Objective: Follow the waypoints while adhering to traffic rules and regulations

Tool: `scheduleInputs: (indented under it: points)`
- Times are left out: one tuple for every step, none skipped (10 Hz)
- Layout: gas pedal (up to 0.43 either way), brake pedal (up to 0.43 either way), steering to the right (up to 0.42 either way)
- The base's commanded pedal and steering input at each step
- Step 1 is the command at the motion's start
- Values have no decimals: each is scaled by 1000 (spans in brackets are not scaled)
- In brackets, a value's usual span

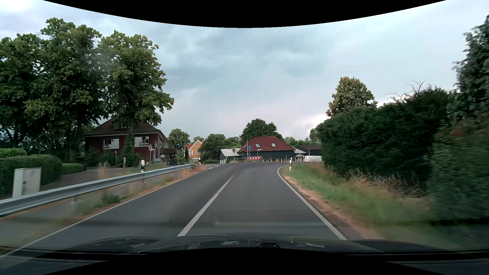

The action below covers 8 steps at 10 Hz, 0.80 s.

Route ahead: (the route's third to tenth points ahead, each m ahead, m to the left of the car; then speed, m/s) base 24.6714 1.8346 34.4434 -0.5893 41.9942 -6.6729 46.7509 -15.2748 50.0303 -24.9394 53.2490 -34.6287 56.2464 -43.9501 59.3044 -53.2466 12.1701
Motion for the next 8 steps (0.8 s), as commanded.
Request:
scheduleInputs:
  points:
    - [67,0,-11]
    - [87,0,-10]
    - [98,0,-10]
    - [110,0,-9]
    - [118,0,-2]
    - [130,0,4]
    - [138,0,9]
    - [138,0,11]
